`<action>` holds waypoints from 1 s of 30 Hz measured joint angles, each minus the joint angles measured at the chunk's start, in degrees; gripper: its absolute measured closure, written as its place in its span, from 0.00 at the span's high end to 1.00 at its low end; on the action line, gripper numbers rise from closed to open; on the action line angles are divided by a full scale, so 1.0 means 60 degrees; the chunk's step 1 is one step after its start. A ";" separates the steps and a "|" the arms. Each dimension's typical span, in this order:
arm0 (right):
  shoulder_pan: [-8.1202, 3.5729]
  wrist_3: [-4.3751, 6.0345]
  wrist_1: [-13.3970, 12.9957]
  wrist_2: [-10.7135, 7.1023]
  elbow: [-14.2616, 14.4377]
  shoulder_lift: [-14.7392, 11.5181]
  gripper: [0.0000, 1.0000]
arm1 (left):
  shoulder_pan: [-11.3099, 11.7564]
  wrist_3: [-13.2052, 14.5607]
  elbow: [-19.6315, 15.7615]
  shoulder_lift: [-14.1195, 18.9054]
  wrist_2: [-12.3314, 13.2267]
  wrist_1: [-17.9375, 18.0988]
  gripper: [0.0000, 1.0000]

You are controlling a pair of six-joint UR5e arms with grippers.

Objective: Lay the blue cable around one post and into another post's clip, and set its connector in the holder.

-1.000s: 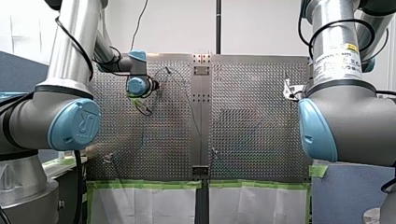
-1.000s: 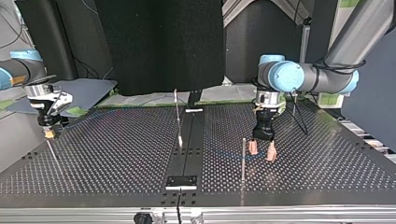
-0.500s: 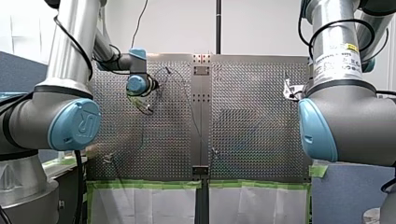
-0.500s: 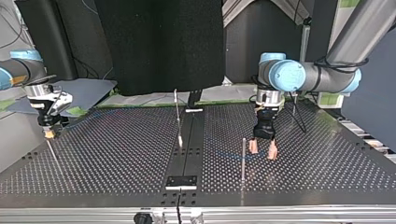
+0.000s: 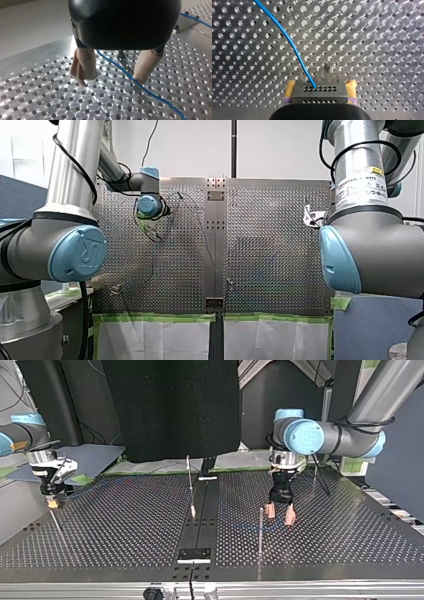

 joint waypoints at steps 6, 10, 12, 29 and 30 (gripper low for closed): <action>0.0000 0.0001 0.0000 0.0000 0.0000 0.0000 1.00 | -0.0143 0.0539 -0.0002 0.0216 -0.0523 -0.0226 1.00; 0.0000 0.0000 0.0000 0.0000 0.0000 0.0000 1.00 | -0.0234 0.0926 -0.0011 0.0415 -0.0903 -0.0475 1.00; 0.0000 0.0001 0.0000 0.0000 0.0000 0.0000 1.00 | -0.0288 0.1141 -0.0045 0.0491 -0.1047 -0.0651 1.00; 0.0001 0.0000 0.0000 0.0000 0.0000 0.0000 1.00 | -0.0703 0.2602 -0.1004 0.1591 -0.1009 -0.0974 1.00; 0.0000 0.0000 0.0000 0.0000 0.0000 0.0000 1.00 | -0.0719 0.2709 -0.1027 0.1697 -0.1019 -0.1018 1.00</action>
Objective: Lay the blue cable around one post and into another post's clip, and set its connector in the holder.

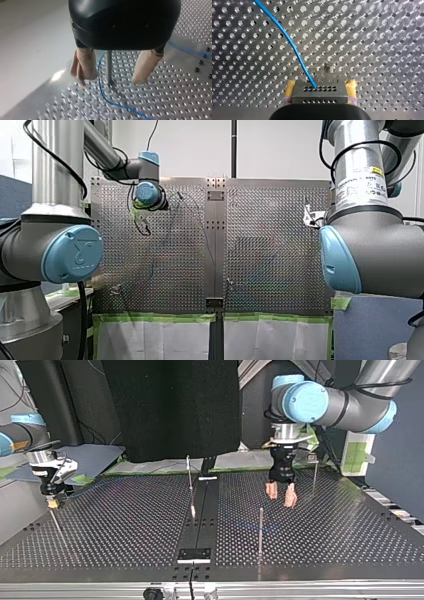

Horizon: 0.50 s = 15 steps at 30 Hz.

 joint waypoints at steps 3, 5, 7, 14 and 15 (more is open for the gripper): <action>0.0000 0.0000 0.0000 0.0000 0.0001 0.0000 1.00 | -0.0052 0.0283 -0.0031 0.0283 0.0028 -0.0189 1.00; 0.0000 0.0000 0.0000 0.0000 0.0001 0.0000 1.00 | -0.0097 0.0455 -0.0066 0.0427 0.0106 -0.0285 1.00; 0.0000 0.0000 0.0001 0.0000 0.0001 0.0000 1.00 | -0.0150 0.0659 -0.0139 0.0517 0.0236 -0.0344 1.00; 0.0000 0.0000 0.0001 0.0000 0.0000 0.0000 1.00 | -0.0236 0.1284 -0.0306 0.0579 0.0468 -0.0334 1.00; 0.0000 0.0000 0.0000 -0.0001 0.0000 0.0000 1.00 | -0.0224 0.1382 -0.0271 0.0581 0.0535 -0.0343 1.00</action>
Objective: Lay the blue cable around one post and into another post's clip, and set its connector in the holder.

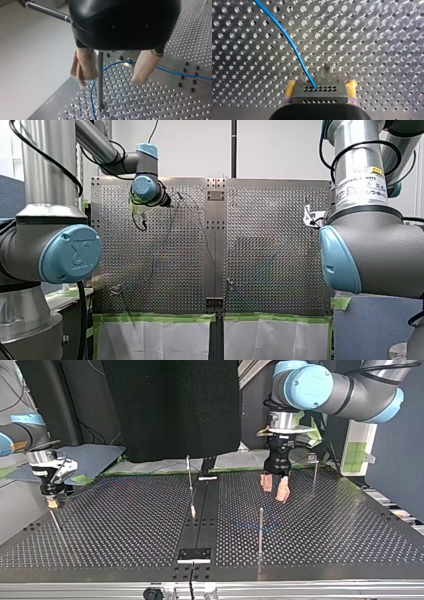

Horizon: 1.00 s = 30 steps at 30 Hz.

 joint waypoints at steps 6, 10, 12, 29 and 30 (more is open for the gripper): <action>0.0000 0.0000 0.0000 0.0000 0.0000 0.0000 1.00 | 0.0086 0.0557 0.0436 0.0002 0.0363 -0.0349 1.00; 0.0000 -0.0001 0.0000 0.0000 0.0000 0.0000 1.00 | 0.0102 0.0916 0.0785 0.0004 0.0399 -0.0696 1.00; 0.0000 0.0000 0.0000 0.0000 0.0000 -0.0001 1.00 | 0.0103 0.1119 0.0939 0.0004 0.0398 -0.0891 1.00; 0.0000 0.0000 0.0000 0.0001 0.0000 0.0000 1.00 | -0.0111 0.2713 0.2430 0.0173 0.0202 -0.2489 1.00; 0.0000 0.0000 0.0000 0.0000 0.0000 0.0000 1.00 | -0.0125 0.2814 0.2531 0.0183 0.0279 -0.2588 1.00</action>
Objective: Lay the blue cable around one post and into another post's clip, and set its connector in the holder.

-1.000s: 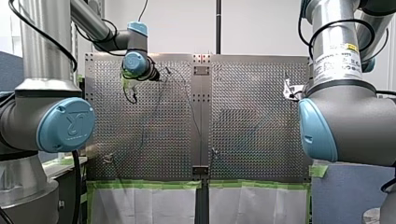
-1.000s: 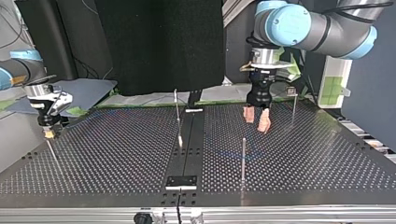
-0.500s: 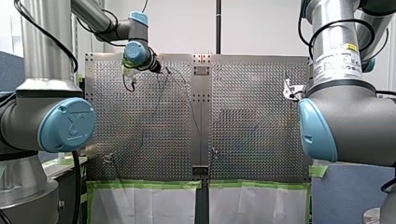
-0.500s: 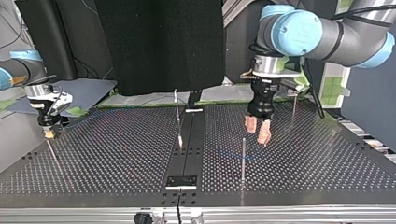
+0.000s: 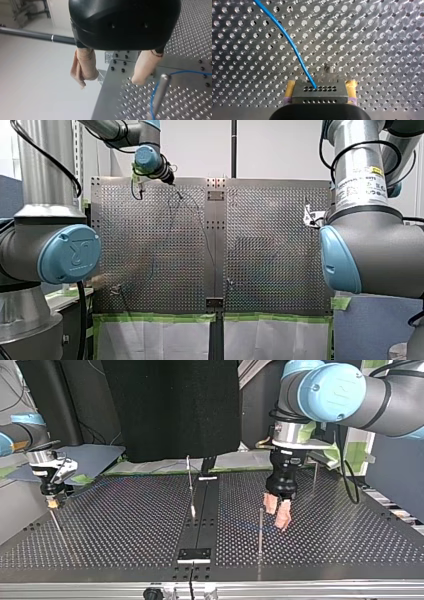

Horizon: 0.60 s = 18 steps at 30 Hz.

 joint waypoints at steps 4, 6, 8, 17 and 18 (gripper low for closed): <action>0.0000 0.0000 0.0000 0.0000 0.0000 0.0000 1.00 | -0.0049 0.0379 0.0378 0.0009 0.0267 -0.0376 1.00; 0.0000 0.0000 0.0000 0.0000 0.0000 0.0000 1.00 | -0.0072 0.0599 0.0599 0.0010 0.0318 -0.0600 1.00; 0.0001 0.0000 0.0000 0.0001 0.0000 0.0000 1.00 | -0.0085 0.0783 0.0783 0.0010 0.0335 -0.0784 1.00; 0.0000 0.0000 0.0000 0.0000 0.0000 0.0000 1.00 | -0.0104 0.1339 0.1323 0.0002 0.0334 -0.1729 1.00; 0.0000 0.0000 0.0000 0.0001 0.0001 0.0000 1.00 | -0.0104 0.1350 0.1331 0.0002 0.0334 -0.1838 1.00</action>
